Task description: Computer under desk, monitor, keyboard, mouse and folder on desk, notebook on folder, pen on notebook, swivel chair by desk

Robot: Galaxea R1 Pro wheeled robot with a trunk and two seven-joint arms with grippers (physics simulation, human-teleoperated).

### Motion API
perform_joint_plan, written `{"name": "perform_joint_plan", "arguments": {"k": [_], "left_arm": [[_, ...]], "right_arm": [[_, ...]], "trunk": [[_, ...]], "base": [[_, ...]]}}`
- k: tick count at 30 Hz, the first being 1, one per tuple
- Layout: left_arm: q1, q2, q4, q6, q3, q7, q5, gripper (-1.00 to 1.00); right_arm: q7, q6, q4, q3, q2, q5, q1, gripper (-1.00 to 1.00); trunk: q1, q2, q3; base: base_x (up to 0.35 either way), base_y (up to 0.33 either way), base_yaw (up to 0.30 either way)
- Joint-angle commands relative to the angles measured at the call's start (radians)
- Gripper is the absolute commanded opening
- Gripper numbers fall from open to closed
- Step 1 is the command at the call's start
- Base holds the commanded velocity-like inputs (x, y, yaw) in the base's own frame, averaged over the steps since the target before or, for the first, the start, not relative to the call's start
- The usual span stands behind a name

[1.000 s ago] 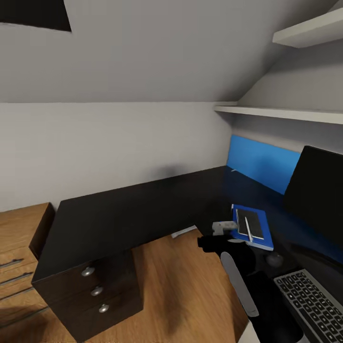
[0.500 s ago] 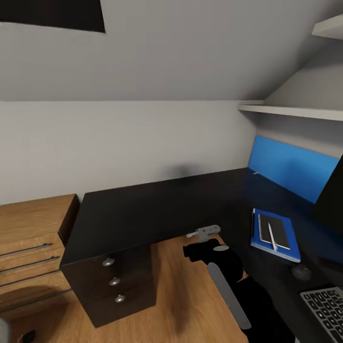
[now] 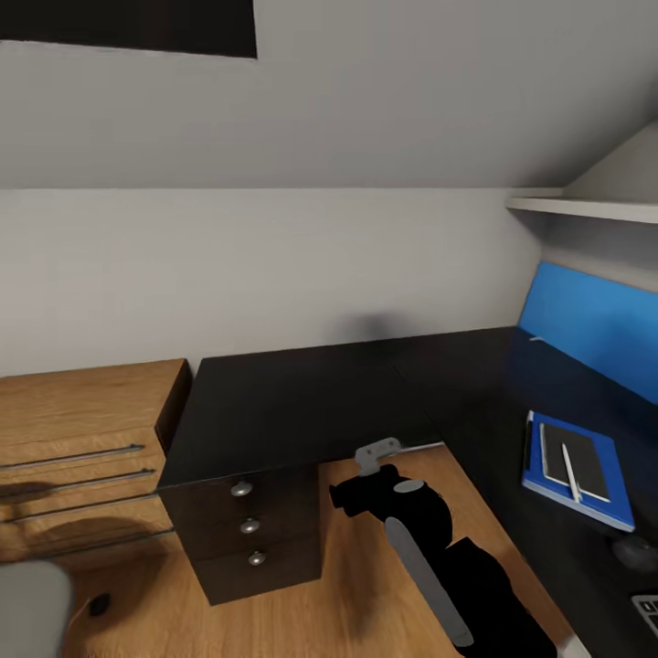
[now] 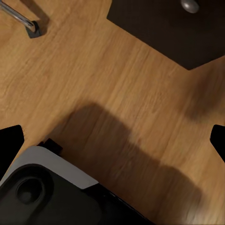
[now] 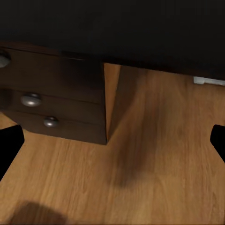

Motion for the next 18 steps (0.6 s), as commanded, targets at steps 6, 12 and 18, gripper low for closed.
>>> {"name": "perform_joint_plan", "arguments": {"k": [6, 12, 18], "left_arm": [[0.0, 0.001, 0.001, -0.01, -0.003, 0.001, 0.01, 1.0], [0.0, 0.001, 0.003, -0.009, -0.003, 0.001, 0.014, 1.0], [0.0, 0.001, 0.004, -0.008, -0.002, 0.001, 0.015, 1.0]], "right_arm": [[-0.009, 0.003, -0.001, 0.005, 0.002, -0.01, -0.001, 1.0], [-0.009, 0.003, -0.001, 0.016, 0.004, -0.01, -0.001, 1.0], [-0.009, 0.003, -0.001, 0.023, 0.005, -0.01, -0.001, 1.0]], "trunk": [[0.0, -0.001, -0.005], [0.0, -0.001, -0.01], [0.0, -0.001, -0.013]], "base": [[-0.007, 0.0, 0.252], [-0.159, 0.035, 0.254], [-0.266, 0.134, 0.261]]}}
